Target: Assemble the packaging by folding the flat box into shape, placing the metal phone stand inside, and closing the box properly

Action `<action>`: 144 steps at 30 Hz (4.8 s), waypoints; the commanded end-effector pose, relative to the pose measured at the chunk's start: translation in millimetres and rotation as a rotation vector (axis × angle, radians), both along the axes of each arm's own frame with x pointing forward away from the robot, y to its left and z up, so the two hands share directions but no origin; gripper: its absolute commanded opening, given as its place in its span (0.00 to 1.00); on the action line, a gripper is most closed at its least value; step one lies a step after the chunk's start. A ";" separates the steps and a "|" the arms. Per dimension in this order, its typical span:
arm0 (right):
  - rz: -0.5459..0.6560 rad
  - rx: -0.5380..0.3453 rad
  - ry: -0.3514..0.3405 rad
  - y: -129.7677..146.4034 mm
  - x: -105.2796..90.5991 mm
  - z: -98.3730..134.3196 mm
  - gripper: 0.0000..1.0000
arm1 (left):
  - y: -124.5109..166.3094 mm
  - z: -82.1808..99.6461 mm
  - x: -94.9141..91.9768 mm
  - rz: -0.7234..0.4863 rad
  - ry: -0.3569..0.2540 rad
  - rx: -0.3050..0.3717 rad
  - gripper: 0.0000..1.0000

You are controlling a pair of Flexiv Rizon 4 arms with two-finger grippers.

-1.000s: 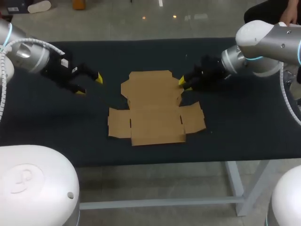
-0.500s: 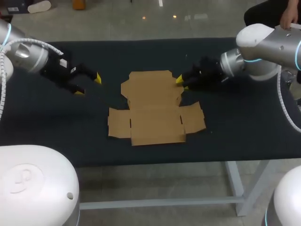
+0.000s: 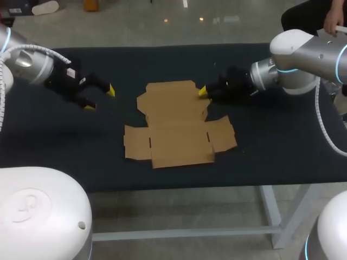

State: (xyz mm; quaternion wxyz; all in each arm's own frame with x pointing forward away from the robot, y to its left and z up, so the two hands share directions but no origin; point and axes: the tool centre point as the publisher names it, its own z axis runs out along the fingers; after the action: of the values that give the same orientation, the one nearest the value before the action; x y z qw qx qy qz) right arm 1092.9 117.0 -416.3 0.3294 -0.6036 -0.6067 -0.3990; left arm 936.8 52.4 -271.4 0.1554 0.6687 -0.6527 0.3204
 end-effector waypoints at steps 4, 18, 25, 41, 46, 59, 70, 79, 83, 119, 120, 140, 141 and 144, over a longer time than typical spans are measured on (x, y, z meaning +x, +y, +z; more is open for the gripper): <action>0.022 0.057 -0.060 1.4 2.0 -10.8 0.00 | 2.4 -0.2 -2.1 -0.011 0.004 -0.005 1.00; 0.027 0.082 -0.221 -6.4 -10.5 27.7 0.00 | -1.0 -2.5 -1.4 -0.115 -0.015 -0.038 1.00; 0.024 0.115 -0.293 -11.1 -16.4 49.7 0.00 | -4.3 -0.3 -1.8 -0.159 -0.079 -0.064 1.00; 0.024 0.115 -0.293 -11.1 -16.4 49.7 0.00 | -4.3 -0.3 -1.8 -0.159 -0.079 -0.064 1.00; 0.033 0.129 -0.346 -10.1 -20.5 56.9 0.00 | -8.1 0.7 0.6 -0.197 -0.138 -0.108 1.00; 0.038 0.269 -0.537 -18.4 -32.8 90.2 0.00 | -8.0 4.8 22.1 -0.293 -0.373 -0.183 1.00; 0.043 0.312 -0.638 -15.8 -35.0 113.3 0.00 | -26.9 16.8 51.1 -0.399 -0.516 -0.223 1.00; 0.060 0.355 -0.718 -10.7 -37.4 128.8 0.00 | -38.6 17.3 71.6 -0.438 -0.617 -0.241 1.00; 0.070 0.378 -0.751 -7.5 -37.3 135.8 0.00 | -44.0 17.0 78.5 -0.452 -0.661 -0.253 1.00; 0.088 0.479 -0.868 12.8 -23.0 164.2 0.00 | -110.5 38.5 97.6 -0.643 -0.823 -0.434 0.45; 0.090 0.485 -0.872 13.0 -22.9 165.2 0.00 | -111.7 38.5 97.8 -0.645 -0.825 -0.437 0.43; 0.109 0.531 -0.900 22.0 -18.6 176.0 0.00 | -132.1 47.0 102.2 -0.709 -0.869 -0.511 0.22; 0.109 0.531 -0.901 22.3 -18.3 176.3 0.00 | -132.6 47.2 102.3 -0.710 -0.870 -0.512 0.22; 0.111 0.533 -0.901 23.2 -17.4 177.0 0.00 | -133.4 47.7 102.7 -0.715 -0.873 -0.517 0.18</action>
State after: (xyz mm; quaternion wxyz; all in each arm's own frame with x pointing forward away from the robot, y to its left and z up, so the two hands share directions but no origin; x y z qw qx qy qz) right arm 1071.3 140.1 -237.0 0.1944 -0.2404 -0.5985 -0.7391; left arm 1035.4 -81.8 -221.9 0.1209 0.1636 -0.7419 0.6389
